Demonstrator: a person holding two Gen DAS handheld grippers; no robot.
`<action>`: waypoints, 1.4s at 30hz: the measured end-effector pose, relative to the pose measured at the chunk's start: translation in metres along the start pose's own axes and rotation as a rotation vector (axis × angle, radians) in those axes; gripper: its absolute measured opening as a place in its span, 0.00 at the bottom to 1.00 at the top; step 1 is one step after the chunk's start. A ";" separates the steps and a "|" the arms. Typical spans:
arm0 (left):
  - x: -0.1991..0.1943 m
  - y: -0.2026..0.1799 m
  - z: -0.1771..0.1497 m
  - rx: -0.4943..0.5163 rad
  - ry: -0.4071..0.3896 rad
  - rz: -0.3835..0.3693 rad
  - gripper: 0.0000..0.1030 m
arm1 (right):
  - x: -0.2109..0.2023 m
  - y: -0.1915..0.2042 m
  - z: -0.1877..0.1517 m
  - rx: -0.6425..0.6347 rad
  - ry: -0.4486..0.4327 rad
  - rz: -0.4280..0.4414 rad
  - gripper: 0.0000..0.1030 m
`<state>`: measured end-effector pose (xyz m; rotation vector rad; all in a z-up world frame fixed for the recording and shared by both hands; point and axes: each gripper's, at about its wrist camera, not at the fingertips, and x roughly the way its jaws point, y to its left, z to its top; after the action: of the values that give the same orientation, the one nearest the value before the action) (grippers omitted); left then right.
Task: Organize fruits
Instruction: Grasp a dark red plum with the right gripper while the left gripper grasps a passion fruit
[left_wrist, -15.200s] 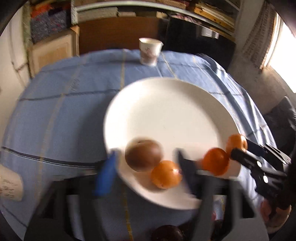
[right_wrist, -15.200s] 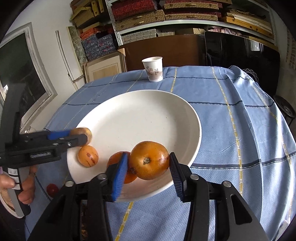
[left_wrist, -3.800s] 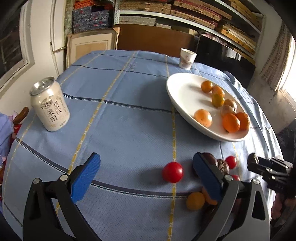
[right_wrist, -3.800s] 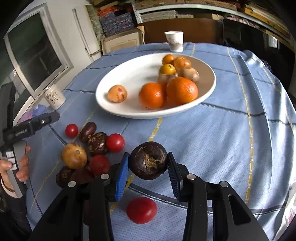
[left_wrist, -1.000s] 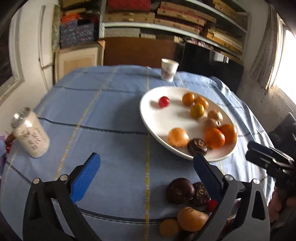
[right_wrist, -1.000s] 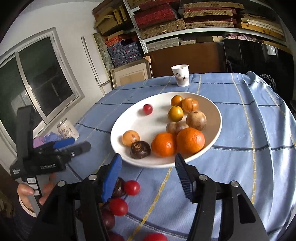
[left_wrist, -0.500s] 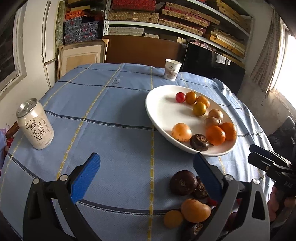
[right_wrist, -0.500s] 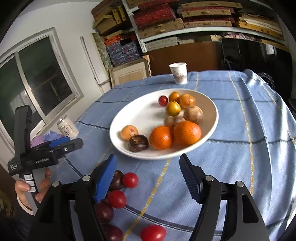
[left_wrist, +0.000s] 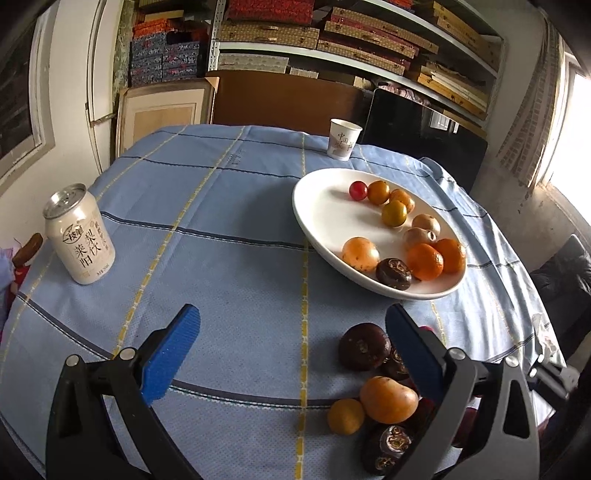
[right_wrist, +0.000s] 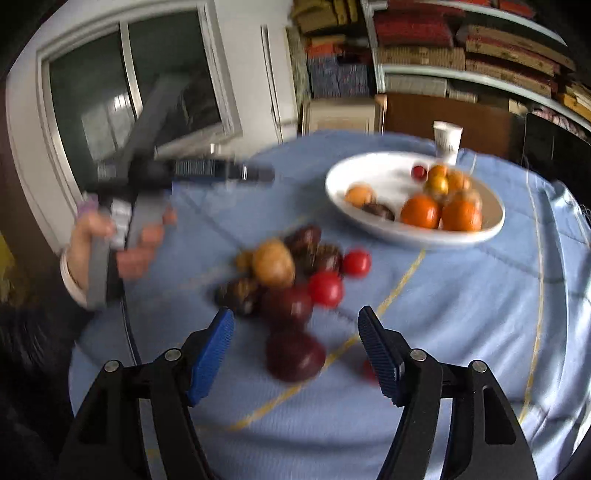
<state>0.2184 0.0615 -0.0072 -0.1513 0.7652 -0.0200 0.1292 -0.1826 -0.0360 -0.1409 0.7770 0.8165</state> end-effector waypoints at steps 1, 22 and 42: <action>-0.001 0.000 0.000 0.001 0.000 -0.009 0.96 | -0.001 -0.001 -0.001 0.012 -0.002 -0.005 0.64; -0.010 -0.004 -0.017 0.062 0.042 -0.023 0.96 | 0.015 0.022 -0.007 -0.014 0.099 -0.226 0.37; -0.022 -0.038 -0.097 0.205 0.198 -0.268 0.41 | -0.043 -0.003 -0.024 0.222 -0.188 0.045 0.37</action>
<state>0.1369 0.0133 -0.0552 -0.0563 0.9305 -0.3715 0.0991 -0.2207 -0.0250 0.1504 0.6890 0.7684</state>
